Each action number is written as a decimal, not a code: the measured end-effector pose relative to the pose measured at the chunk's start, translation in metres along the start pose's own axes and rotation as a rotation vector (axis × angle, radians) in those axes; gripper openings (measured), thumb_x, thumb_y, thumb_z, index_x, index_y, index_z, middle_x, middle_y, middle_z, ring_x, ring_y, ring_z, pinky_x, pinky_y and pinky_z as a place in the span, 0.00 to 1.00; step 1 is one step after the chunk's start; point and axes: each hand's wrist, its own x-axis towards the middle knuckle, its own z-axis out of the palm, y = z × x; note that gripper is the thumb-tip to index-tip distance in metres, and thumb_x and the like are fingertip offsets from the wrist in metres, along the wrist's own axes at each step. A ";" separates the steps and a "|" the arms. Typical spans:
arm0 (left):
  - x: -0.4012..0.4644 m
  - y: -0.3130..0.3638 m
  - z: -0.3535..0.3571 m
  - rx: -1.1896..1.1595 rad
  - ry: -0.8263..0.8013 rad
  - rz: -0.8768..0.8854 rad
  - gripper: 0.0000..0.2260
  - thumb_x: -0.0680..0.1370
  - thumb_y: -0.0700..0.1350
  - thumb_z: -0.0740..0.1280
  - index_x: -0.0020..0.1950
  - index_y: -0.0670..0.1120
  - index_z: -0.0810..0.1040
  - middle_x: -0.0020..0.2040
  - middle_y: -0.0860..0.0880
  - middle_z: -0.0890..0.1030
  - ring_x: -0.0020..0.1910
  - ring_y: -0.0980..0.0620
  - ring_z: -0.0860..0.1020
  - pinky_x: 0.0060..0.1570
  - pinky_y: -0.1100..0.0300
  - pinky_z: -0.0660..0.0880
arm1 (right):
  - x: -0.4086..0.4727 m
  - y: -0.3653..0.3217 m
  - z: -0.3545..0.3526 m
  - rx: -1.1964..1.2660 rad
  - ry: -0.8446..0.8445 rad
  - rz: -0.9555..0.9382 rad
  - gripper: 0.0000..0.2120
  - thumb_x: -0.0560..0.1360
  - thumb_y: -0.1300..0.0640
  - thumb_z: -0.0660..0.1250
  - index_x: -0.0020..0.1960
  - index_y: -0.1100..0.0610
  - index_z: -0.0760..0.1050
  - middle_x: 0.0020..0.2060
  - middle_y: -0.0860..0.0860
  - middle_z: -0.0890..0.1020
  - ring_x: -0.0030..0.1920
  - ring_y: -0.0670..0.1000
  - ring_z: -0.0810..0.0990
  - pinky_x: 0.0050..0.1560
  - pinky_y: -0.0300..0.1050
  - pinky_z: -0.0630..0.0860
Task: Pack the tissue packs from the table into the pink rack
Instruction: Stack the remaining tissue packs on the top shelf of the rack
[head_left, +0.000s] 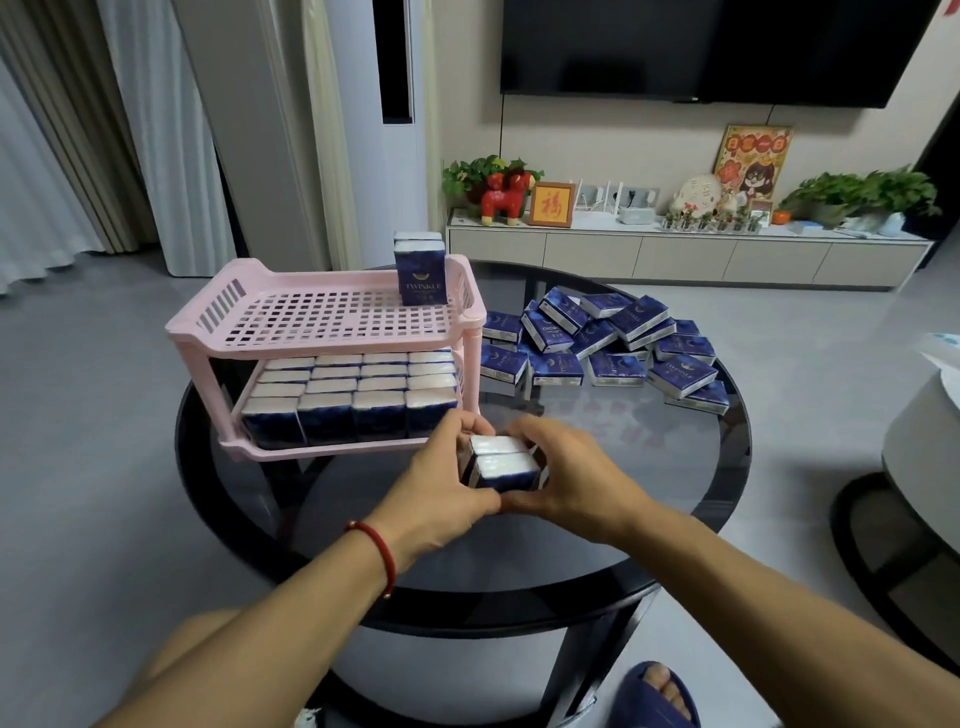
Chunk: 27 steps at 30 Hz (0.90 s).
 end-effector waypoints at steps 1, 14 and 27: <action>-0.001 -0.002 -0.001 0.094 0.005 0.020 0.25 0.65 0.39 0.76 0.54 0.58 0.71 0.52 0.52 0.81 0.50 0.51 0.82 0.44 0.61 0.79 | 0.001 0.001 0.001 -0.034 -0.003 0.001 0.26 0.67 0.42 0.80 0.59 0.48 0.74 0.50 0.45 0.79 0.47 0.44 0.75 0.45 0.40 0.73; -0.003 -0.010 -0.015 0.284 0.005 0.086 0.27 0.72 0.45 0.77 0.66 0.60 0.70 0.60 0.57 0.81 0.59 0.58 0.80 0.55 0.66 0.75 | 0.003 -0.001 -0.015 0.194 -0.130 0.076 0.18 0.75 0.51 0.75 0.64 0.49 0.77 0.51 0.45 0.83 0.46 0.47 0.84 0.45 0.41 0.82; -0.017 0.062 -0.090 0.359 0.184 0.345 0.24 0.70 0.47 0.81 0.62 0.59 0.78 0.55 0.61 0.84 0.56 0.61 0.82 0.57 0.55 0.81 | 0.020 -0.063 -0.040 0.405 0.165 -0.136 0.23 0.75 0.49 0.76 0.68 0.48 0.75 0.54 0.42 0.83 0.45 0.49 0.84 0.46 0.46 0.83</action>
